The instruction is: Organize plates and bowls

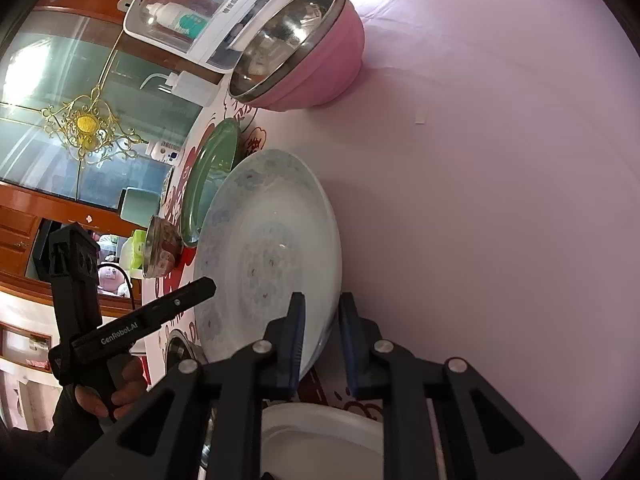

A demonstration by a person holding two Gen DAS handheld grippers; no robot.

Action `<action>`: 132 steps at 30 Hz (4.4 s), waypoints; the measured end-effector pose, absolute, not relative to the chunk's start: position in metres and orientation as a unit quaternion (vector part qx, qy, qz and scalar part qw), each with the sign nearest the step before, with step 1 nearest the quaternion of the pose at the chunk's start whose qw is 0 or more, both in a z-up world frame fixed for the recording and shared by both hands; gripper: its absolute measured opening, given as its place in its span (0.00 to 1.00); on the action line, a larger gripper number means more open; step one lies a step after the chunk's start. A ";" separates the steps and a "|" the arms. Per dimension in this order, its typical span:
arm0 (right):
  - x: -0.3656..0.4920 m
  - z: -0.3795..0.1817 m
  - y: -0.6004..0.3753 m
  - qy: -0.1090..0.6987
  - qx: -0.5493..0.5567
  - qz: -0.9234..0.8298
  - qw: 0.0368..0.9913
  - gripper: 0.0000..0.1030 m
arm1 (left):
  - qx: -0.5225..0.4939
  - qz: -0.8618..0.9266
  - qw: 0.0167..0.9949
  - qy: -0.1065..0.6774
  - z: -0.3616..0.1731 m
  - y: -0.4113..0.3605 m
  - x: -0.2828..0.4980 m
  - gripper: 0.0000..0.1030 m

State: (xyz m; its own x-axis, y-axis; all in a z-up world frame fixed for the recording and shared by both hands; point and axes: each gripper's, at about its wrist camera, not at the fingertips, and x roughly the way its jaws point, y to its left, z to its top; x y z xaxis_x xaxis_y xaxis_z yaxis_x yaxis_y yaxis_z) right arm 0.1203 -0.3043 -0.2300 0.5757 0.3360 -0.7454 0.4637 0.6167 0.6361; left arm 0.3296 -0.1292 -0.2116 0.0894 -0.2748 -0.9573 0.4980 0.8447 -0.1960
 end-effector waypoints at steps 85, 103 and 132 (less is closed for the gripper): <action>0.020 -0.163 -0.297 0.393 0.439 -0.011 0.808 0.10 | 0.035 -0.336 0.789 0.513 -0.115 -0.110 0.217 0.22; -0.045 -0.151 -0.279 0.403 0.399 -0.010 0.823 0.10 | 0.025 -0.339 0.784 0.519 -0.120 -0.086 0.130 0.22; -0.077 -0.195 -0.262 0.498 0.344 -0.010 0.796 0.11 | 0.046 -0.310 0.759 0.571 -0.178 -0.088 0.079 0.22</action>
State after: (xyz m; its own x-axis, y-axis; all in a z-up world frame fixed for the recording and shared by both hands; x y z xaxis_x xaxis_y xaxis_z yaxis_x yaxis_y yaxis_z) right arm -0.0771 -0.2618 -0.1951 0.5028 0.3271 -0.8001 0.3584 0.7634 0.5374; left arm 0.0789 -0.0877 -0.1782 0.1568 -0.4175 -0.8951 0.5230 0.8039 -0.2833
